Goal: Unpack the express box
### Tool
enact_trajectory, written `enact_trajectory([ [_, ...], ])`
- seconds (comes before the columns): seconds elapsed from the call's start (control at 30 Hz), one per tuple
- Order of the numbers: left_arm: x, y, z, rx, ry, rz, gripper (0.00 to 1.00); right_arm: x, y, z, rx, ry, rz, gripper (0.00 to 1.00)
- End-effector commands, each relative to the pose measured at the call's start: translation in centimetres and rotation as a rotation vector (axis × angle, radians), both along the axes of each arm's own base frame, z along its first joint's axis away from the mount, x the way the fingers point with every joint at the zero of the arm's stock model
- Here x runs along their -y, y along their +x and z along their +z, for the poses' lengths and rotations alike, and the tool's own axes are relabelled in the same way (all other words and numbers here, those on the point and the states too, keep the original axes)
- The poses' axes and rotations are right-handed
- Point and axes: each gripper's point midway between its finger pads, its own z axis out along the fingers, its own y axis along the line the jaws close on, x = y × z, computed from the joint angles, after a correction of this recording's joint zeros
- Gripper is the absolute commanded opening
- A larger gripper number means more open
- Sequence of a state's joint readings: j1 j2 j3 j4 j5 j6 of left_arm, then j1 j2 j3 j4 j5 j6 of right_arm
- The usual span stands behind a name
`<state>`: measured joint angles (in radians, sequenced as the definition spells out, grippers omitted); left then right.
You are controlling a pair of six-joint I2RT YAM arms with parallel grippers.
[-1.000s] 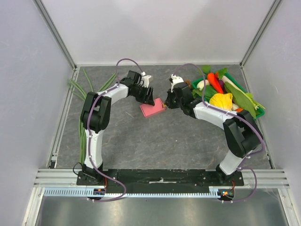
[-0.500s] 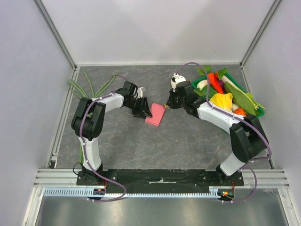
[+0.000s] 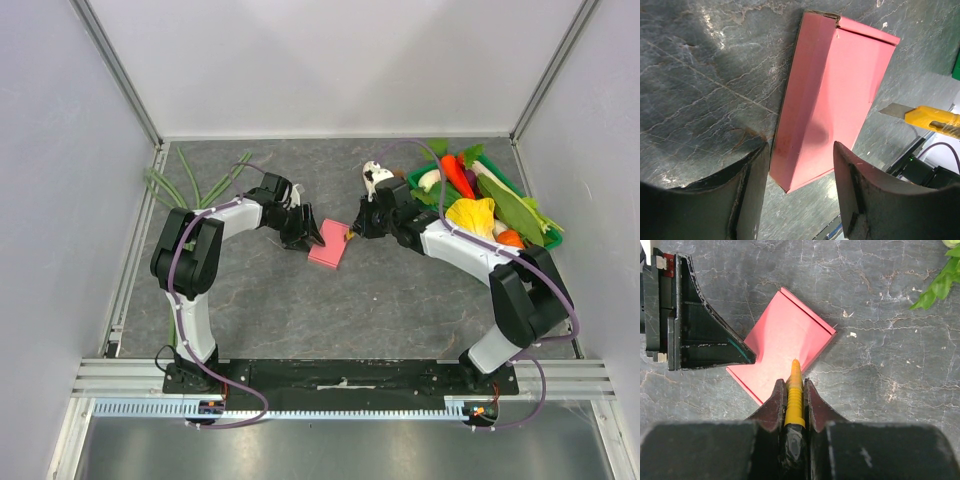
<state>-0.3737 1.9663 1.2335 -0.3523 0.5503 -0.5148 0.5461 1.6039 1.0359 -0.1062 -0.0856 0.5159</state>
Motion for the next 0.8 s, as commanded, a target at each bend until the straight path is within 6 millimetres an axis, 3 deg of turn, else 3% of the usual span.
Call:
enact_trajectory([
  [0.0,0.3,1.4,0.8,0.044,0.000,0.015,0.61,0.1,-0.2,-0.9,-0.019,-0.017,-0.001,0.00],
  [0.37,0.8,1.6,1.3,0.052,-0.028,-0.014,0.61,1.0,-0.9,-4.1,-0.060,-0.058,-0.017,0.00],
  [0.5,0.9,1.8,1.5,0.062,-0.033,-0.025,0.61,1.1,-0.9,-3.5,-0.047,-0.057,-0.026,0.00],
  [0.77,0.8,1.5,1.4,0.040,-0.024,-0.023,0.64,2.3,-1.3,-4.8,-0.105,-0.134,-0.050,0.00],
])
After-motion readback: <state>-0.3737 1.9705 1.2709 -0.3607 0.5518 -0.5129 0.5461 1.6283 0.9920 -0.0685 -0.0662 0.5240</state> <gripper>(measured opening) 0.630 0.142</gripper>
